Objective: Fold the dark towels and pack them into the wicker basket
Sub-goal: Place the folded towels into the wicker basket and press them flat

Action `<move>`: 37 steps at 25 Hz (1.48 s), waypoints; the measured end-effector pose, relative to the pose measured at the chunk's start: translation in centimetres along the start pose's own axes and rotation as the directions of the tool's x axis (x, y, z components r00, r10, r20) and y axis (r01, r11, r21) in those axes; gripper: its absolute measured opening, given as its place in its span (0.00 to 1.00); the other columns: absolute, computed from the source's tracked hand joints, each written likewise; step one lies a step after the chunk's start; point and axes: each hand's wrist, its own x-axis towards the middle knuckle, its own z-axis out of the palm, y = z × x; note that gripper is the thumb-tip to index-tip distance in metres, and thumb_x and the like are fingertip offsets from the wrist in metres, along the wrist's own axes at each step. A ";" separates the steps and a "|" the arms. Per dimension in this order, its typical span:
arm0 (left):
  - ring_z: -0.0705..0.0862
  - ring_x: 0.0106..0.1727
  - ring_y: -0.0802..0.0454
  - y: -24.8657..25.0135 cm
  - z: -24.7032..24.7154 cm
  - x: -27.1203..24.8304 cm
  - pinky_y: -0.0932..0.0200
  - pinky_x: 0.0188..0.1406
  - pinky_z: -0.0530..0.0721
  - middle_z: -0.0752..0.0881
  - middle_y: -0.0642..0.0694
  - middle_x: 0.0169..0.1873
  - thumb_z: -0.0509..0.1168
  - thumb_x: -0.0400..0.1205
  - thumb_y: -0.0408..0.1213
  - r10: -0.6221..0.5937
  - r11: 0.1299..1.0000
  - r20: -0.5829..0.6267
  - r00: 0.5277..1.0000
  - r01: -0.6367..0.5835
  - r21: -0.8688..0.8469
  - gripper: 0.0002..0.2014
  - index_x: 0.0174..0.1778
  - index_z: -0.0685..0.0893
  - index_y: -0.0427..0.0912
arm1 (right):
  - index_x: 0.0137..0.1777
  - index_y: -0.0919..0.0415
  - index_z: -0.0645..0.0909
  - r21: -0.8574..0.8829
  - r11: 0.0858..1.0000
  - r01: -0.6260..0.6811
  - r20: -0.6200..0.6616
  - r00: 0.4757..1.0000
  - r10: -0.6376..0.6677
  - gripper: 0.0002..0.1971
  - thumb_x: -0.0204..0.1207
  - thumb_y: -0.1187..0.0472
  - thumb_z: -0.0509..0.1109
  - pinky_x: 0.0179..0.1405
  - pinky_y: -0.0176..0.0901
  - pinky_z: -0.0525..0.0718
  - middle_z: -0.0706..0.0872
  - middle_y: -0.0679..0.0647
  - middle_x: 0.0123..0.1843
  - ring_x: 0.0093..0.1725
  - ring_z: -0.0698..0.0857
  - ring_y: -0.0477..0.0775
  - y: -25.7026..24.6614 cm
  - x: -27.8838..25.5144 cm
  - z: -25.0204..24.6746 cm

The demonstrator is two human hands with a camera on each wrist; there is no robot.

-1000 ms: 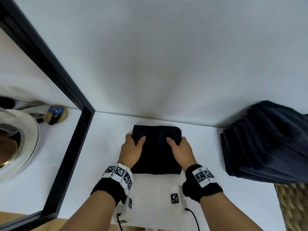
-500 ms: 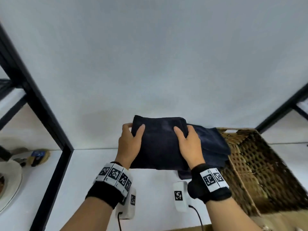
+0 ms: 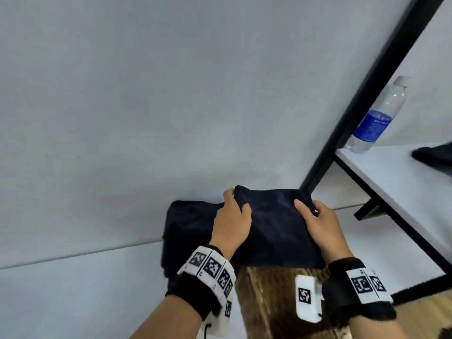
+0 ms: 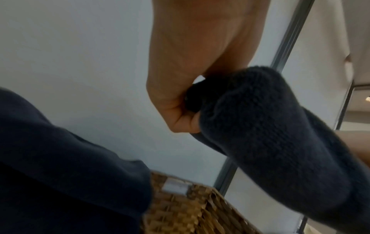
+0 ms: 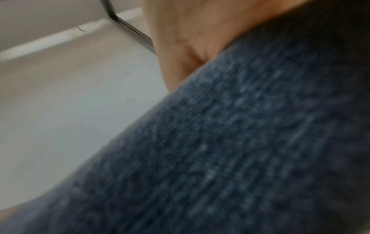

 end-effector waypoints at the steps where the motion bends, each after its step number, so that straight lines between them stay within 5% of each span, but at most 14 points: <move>1: 0.85 0.48 0.45 0.0 2.2 1.5 0.45 0.55 0.83 0.84 0.44 0.49 0.55 0.87 0.43 -0.043 0.998 0.008 0.999 0.042 0.038 0.24 0.79 0.57 0.48 | 0.50 0.57 0.84 -0.015 0.999 -0.028 0.021 0.999 0.029 0.14 0.78 0.46 0.69 0.51 0.53 0.85 0.89 0.51 0.47 0.47 0.87 0.53 2.1 2.1 -0.5; 5: 0.83 0.59 0.33 -1.6 11.1 7.7 0.46 0.58 0.80 0.82 0.32 0.62 0.52 0.87 0.39 -0.324 0.928 -0.008 0.946 0.319 0.192 0.27 0.82 0.51 0.41 | 0.57 0.59 0.83 -0.115 0.972 -0.206 0.219 0.949 0.227 0.12 0.76 0.56 0.67 0.56 0.55 0.85 0.89 0.57 0.54 0.51 0.86 0.57 10.8 10.2 -0.5; 13: 0.74 0.72 0.32 -10.8 18.4 15.9 0.46 0.68 0.72 0.72 0.29 0.73 0.58 0.84 0.32 -0.597 0.698 -0.213 0.774 0.631 0.337 0.30 0.81 0.53 0.34 | 0.81 0.60 0.64 -0.262 0.947 -0.184 0.442 0.850 0.287 0.28 0.82 0.61 0.66 0.77 0.48 0.69 0.74 0.61 0.77 0.76 0.73 0.61 21.7 16.2 6.8; 16: 0.65 0.78 0.35 -13.8 20.4 16.1 0.43 0.72 0.69 0.63 0.34 0.77 0.63 0.84 0.42 -0.488 0.626 -0.202 0.849 0.501 0.597 0.36 0.83 0.52 0.38 | 0.80 0.58 0.67 -0.387 0.912 0.136 0.444 0.894 0.054 0.26 0.82 0.63 0.60 0.80 0.48 0.64 0.71 0.59 0.80 0.78 0.70 0.61 24.2 15.5 9.6; 18: 0.59 0.81 0.37 -15.1 22.0 15.4 0.45 0.75 0.66 0.59 0.35 0.81 0.63 0.83 0.46 -0.436 0.572 -0.012 0.900 0.288 0.768 0.35 0.83 0.55 0.39 | 0.81 0.58 0.65 -0.412 0.833 0.369 0.612 0.789 -0.046 0.26 0.82 0.59 0.56 0.82 0.50 0.60 0.65 0.59 0.83 0.82 0.64 0.61 25.3 14.3 11.0; 20: 0.47 0.85 0.40 -16.4 22.9 15.3 0.46 0.80 0.58 0.44 0.37 0.85 0.62 0.84 0.47 -0.511 0.537 0.116 0.852 0.210 0.817 0.40 0.85 0.46 0.41 | 0.83 0.59 0.62 -0.463 0.739 0.490 0.701 0.712 -0.032 0.28 0.84 0.53 0.53 0.82 0.54 0.56 0.60 0.57 0.85 0.84 0.59 0.58 26.5 13.2 11.7; 23: 0.36 0.85 0.42 -17.7 22.7 16.1 0.46 0.82 0.52 0.30 0.40 0.83 0.63 0.84 0.49 -0.624 0.487 0.150 0.767 0.231 0.843 0.47 0.84 0.33 0.42 | 0.76 0.61 0.74 -0.552 0.663 0.506 0.672 0.740 -0.006 0.29 0.80 0.48 0.52 0.75 0.53 0.66 0.73 0.54 0.79 0.78 0.73 0.56 27.4 13.1 11.5; 24: 0.36 0.85 0.41 -17.6 22.7 16.0 0.46 0.82 0.51 0.29 0.40 0.82 0.62 0.84 0.48 -0.642 0.474 0.153 0.752 0.232 0.849 0.46 0.84 0.33 0.42 | 0.79 0.60 0.70 -0.579 0.634 0.513 0.665 0.747 0.003 0.28 0.82 0.49 0.52 0.77 0.54 0.65 0.69 0.53 0.82 0.80 0.69 0.56 26.7 13.1 11.0; 25: 0.38 0.85 0.40 -17.0 22.4 15.8 0.45 0.81 0.52 0.32 0.38 0.83 0.61 0.85 0.46 -0.649 0.471 0.160 0.744 0.226 0.853 0.44 0.84 0.35 0.41 | 0.83 0.58 0.63 -0.602 0.594 0.533 0.656 0.754 -0.012 0.27 0.84 0.52 0.53 0.80 0.56 0.60 0.61 0.53 0.85 0.83 0.62 0.56 25.9 13.4 10.8; 27: 0.52 0.84 0.36 -14.7 21.3 15.3 0.44 0.79 0.62 0.48 0.33 0.84 0.62 0.85 0.41 -0.600 0.527 0.187 0.778 0.208 0.824 0.36 0.85 0.50 0.40 | 0.82 0.56 0.63 -0.540 0.724 0.429 0.667 0.742 0.058 0.25 0.84 0.59 0.57 0.79 0.54 0.63 0.63 0.55 0.84 0.82 0.64 0.58 22.5 13.9 9.7; 29: 0.74 0.73 0.34 -11.1 19.3 15.0 0.45 0.69 0.76 0.74 0.32 0.72 0.63 0.84 0.40 -0.437 0.662 0.193 0.878 0.169 0.730 0.23 0.74 0.73 0.37 | 0.70 0.57 0.79 -0.388 0.874 0.293 0.534 0.844 -0.046 0.17 0.82 0.61 0.61 0.65 0.46 0.77 0.83 0.57 0.69 0.67 0.81 0.58 18.1 14.2 8.7; 32: 0.85 0.58 0.37 -3.9 12.4 13.3 0.47 0.58 0.82 0.88 0.36 0.54 0.63 0.82 0.38 -0.132 0.795 0.085 0.988 0.054 0.604 0.12 0.57 0.86 0.38 | 0.50 0.57 0.85 -0.109 0.970 0.217 0.383 0.910 -0.161 0.08 0.82 0.59 0.64 0.45 0.45 0.83 0.91 0.53 0.44 0.42 0.88 0.52 9.1 11.8 8.1; 35: 0.85 0.56 0.40 -0.6 3.6 10.4 0.50 0.55 0.82 0.88 0.39 0.51 0.62 0.82 0.37 -0.001 0.756 -0.157 0.988 0.103 0.647 0.11 0.54 0.87 0.40 | 0.48 0.58 0.80 0.048 0.998 -0.049 0.547 0.837 0.014 0.09 0.82 0.53 0.64 0.32 0.47 0.87 0.88 0.56 0.35 0.27 0.85 0.50 2.3 8.3 9.4; 37: 0.81 0.60 0.38 -1.5 -2.1 8.1 0.48 0.54 0.78 0.84 0.40 0.58 0.58 0.84 0.41 -0.034 0.619 -0.341 0.940 0.287 0.731 0.14 0.61 0.82 0.41 | 0.56 0.57 0.75 -0.111 0.991 -0.079 0.672 0.728 0.134 0.15 0.80 0.46 0.65 0.28 0.45 0.88 0.87 0.60 0.43 0.30 0.87 0.54 0.1 5.9 11.1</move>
